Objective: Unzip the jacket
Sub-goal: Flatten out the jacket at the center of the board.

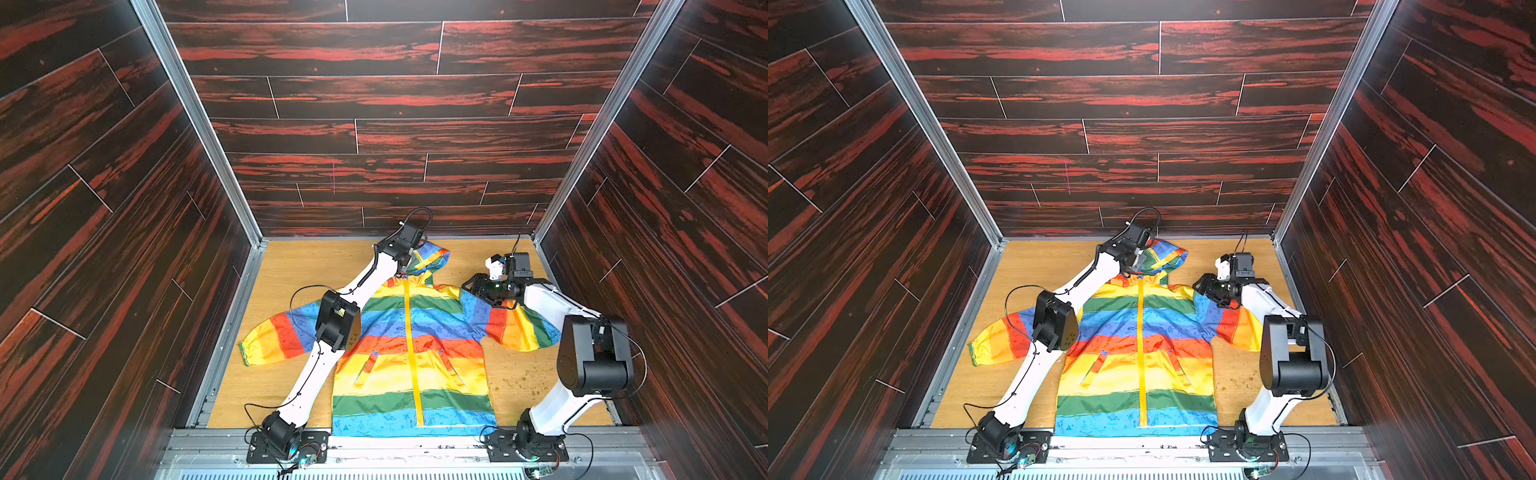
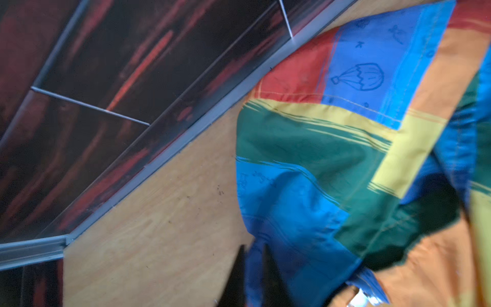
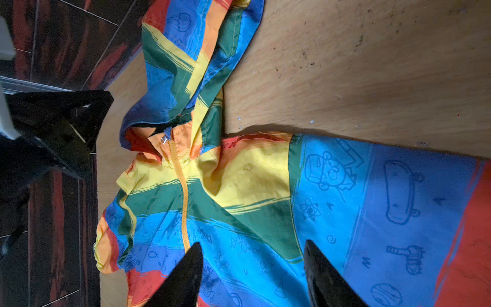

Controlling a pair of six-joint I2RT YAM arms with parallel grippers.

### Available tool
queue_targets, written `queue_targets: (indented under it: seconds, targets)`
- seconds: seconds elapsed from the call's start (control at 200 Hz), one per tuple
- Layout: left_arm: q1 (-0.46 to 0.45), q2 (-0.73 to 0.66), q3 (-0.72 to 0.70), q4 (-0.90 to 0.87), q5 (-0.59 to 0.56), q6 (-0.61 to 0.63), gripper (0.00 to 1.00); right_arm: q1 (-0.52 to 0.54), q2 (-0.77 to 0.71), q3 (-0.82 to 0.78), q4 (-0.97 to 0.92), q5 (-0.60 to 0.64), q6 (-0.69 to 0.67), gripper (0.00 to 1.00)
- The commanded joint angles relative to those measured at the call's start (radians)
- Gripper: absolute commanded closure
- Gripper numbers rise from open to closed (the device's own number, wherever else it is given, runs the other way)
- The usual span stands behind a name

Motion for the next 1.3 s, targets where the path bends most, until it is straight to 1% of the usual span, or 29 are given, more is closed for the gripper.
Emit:
queue_targets:
  seconds: [0.0,0.155,0.24,0.286,0.386,0.421,0.461,0.501,0.536,0.666,0.822,0.977,1.102,1.122,1.152,1.182,1.207,1.222,1.298]
  targets:
    - [0.006,-0.076,-0.075,0.066,-0.065,-0.058,1.00,-0.002,0.028,0.035,0.055,-0.077,0.014,0.41]
    - [0.025,-0.136,-0.182,0.134,-0.038,-0.101,1.00,-0.002,0.094,0.089,0.156,-0.187,0.086,0.41]
    - [0.041,-0.159,-0.209,0.128,-0.026,-0.147,1.00,-0.002,0.172,0.155,0.228,-0.247,0.167,0.40]
    - [0.052,-0.182,-0.234,0.128,-0.009,-0.176,1.00,-0.003,0.226,0.210,0.234,-0.252,0.222,0.40]
    - [0.077,-0.258,-0.323,0.139,0.034,-0.232,0.88,-0.001,0.337,0.309,0.289,-0.256,0.339,0.39]
    - [0.085,-0.293,-0.375,0.165,0.052,-0.239,0.83,0.000,0.376,0.350,0.287,-0.250,0.372,0.39]
    - [0.092,-0.340,-0.441,0.206,0.064,-0.241,0.81,0.001,0.422,0.395,0.291,-0.258,0.403,0.38]
    - [0.097,-0.387,-0.515,0.252,0.071,-0.240,0.75,0.005,0.462,0.438,0.304,-0.269,0.437,0.37]
    - [0.102,-0.426,-0.571,0.289,0.077,-0.240,0.68,0.007,0.495,0.471,0.308,-0.268,0.457,0.37]
    - [0.119,-0.535,-0.722,0.380,0.103,-0.235,0.51,0.021,0.609,0.610,0.286,-0.271,0.491,0.37]
    - [0.129,-0.605,-0.803,0.383,0.160,-0.203,0.43,0.043,0.719,0.779,0.176,-0.229,0.466,0.37]
    - [0.129,-0.651,-0.864,0.371,0.251,-0.163,0.37,0.059,0.821,0.894,0.134,-0.205,0.467,0.37]
    - [0.129,-0.683,-0.912,0.380,0.294,-0.148,0.33,0.071,0.887,0.973,0.104,-0.202,0.469,0.37]
    - [0.129,-0.687,-0.920,0.387,0.297,-0.148,0.27,0.072,0.892,0.981,0.099,-0.200,0.469,0.37]
    - [0.129,-0.692,-0.931,0.394,0.305,-0.150,0.24,0.075,0.896,0.986,0.090,-0.193,0.470,0.37]
    - [0.129,-0.695,-0.934,0.396,0.313,-0.150,0.08,0.079,0.898,0.989,0.079,-0.187,0.472,0.37]
    - [0.129,-0.695,-0.936,0.397,0.321,-0.150,0.02,0.080,0.898,0.990,0.072,-0.183,0.470,0.37]
    - [0.129,-0.696,-0.937,0.396,0.326,-0.149,0.00,0.082,0.898,0.990,0.067,-0.181,0.466,0.37]
    - [0.129,-0.699,-0.941,0.399,0.355,-0.140,0.00,0.093,0.898,0.993,0.040,-0.163,0.454,0.37]
